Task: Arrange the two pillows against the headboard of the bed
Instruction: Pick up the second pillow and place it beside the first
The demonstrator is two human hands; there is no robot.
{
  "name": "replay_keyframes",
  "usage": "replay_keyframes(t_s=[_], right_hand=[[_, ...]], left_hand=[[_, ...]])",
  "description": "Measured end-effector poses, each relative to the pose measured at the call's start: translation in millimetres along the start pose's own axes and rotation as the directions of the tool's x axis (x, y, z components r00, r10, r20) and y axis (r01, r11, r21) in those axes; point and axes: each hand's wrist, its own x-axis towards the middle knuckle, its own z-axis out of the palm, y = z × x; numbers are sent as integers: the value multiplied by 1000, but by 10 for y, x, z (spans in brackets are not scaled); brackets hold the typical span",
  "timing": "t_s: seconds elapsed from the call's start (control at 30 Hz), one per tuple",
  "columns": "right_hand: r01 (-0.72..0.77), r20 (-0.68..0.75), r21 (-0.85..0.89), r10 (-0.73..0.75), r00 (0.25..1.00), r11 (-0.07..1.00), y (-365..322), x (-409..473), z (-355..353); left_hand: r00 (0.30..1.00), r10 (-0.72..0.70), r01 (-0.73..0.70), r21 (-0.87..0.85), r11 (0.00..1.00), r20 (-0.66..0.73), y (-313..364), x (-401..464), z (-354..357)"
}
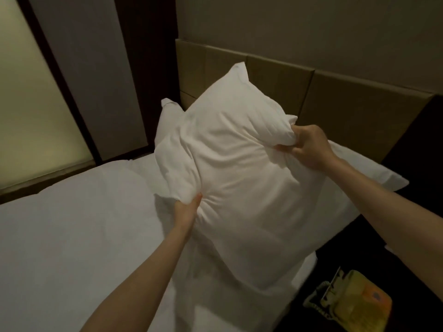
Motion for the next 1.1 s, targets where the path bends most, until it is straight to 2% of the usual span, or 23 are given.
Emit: replay_keyframes(t_s=[0.13,0.2,0.23,0.3,0.37,0.5,0.6,0.7,0.77,0.83,0.93,1.0,1.1], right_hand=[[-82,20,-15,83,996,996,501,89,-29],[-168,130,-34,171,977,985,811,105,116],[-226,219,-79,238,946,971,969,108,215],[-328,418,-169,369,830,929,1312,43,430],[-364,544,-173,397,739,915,1644,-74,645],[-423,564,-120,412,715,898,2089,-256,993],[-465,533,-66,425,732,883,2292,-314,1192],[-481,493,-96,462,737,871,2433,-375,1367],[-464,509,-191,491,707,865,2497,-437,1490],[-459,538,-301,547,641,836,2539,-524,1591],[-512,573,-397,641,511,762,2567,-647,1724],[-537,595,-412,664,453,736,2579,-674,1792],[-604,661,-328,633,403,726,2631,-664,1806]], left_hand=[[987,-42,12,185,983,156,-4,287,420],[983,-24,-23,246,969,184,13,420,612],[982,-14,-39,282,959,186,31,480,701],[988,-4,-49,335,941,157,29,556,907],[990,6,-60,393,917,138,6,648,1127],[981,33,-128,507,852,191,-15,823,1507],[959,82,-238,613,754,271,-5,965,1766],[904,157,-415,732,540,397,38,1166,2042],[837,185,-546,772,324,515,59,1327,2233],[750,178,-656,752,70,637,67,1481,2427],[599,79,-752,594,-286,797,70,1673,2715],[517,23,-774,479,-414,856,72,1776,2902],[457,-46,-776,373,-509,888,69,1875,3139]])
